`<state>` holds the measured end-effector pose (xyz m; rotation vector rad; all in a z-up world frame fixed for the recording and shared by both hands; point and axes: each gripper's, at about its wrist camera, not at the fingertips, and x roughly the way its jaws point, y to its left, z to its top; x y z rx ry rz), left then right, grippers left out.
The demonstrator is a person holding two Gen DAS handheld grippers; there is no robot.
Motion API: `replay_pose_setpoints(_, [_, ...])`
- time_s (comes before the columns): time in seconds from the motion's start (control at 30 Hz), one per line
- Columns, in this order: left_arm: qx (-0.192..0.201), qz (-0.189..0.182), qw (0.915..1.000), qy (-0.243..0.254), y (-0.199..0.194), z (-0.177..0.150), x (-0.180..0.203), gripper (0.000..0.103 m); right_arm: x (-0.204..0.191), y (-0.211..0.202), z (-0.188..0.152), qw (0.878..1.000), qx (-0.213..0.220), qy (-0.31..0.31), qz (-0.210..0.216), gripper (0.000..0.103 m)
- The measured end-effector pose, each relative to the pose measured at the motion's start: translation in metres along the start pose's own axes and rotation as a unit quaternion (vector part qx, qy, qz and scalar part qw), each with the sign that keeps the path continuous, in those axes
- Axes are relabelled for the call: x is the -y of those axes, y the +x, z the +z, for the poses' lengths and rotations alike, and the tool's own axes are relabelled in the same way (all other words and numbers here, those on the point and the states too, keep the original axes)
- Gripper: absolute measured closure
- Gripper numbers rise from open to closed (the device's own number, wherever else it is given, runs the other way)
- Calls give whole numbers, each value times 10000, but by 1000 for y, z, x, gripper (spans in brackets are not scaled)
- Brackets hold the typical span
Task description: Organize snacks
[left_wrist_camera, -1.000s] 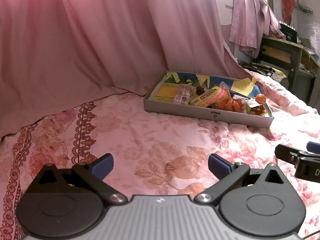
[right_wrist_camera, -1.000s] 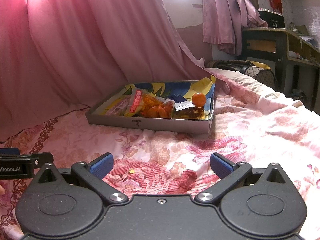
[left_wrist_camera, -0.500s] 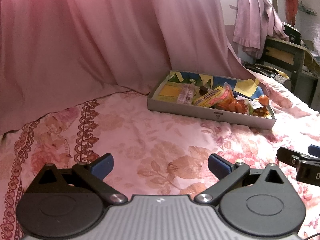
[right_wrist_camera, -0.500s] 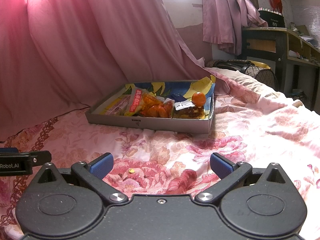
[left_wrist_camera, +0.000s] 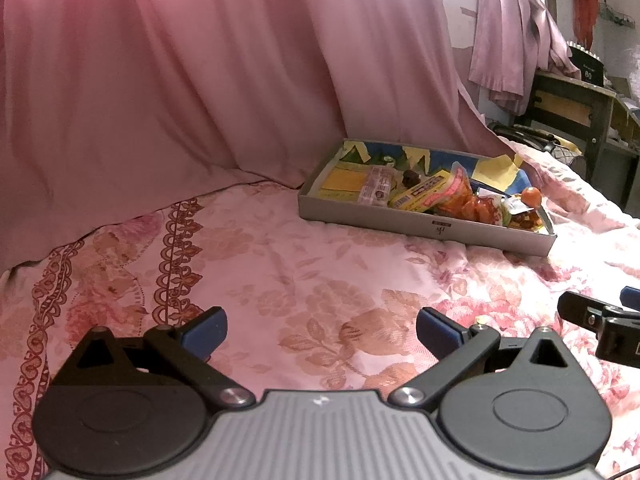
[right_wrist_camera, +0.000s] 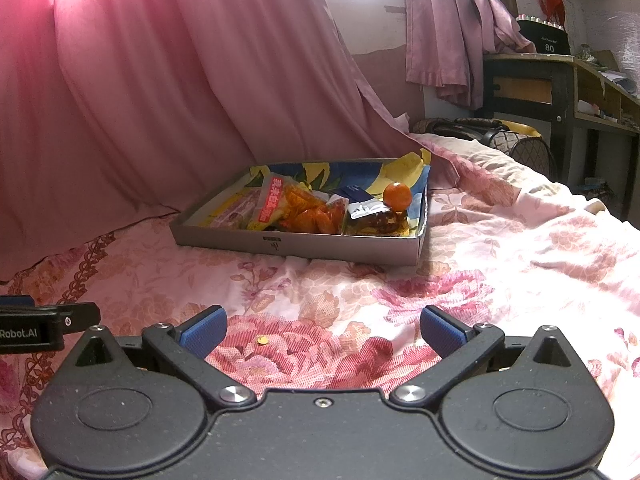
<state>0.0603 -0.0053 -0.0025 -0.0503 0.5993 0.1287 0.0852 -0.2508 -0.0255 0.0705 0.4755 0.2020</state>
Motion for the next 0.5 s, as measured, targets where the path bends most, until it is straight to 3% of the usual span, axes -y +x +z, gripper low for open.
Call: replay_pose_setpoints(0.5, [-12, 11, 10000, 12, 0, -1, 0, 0, 0, 0, 1, 10000, -16, -5, -7, 1])
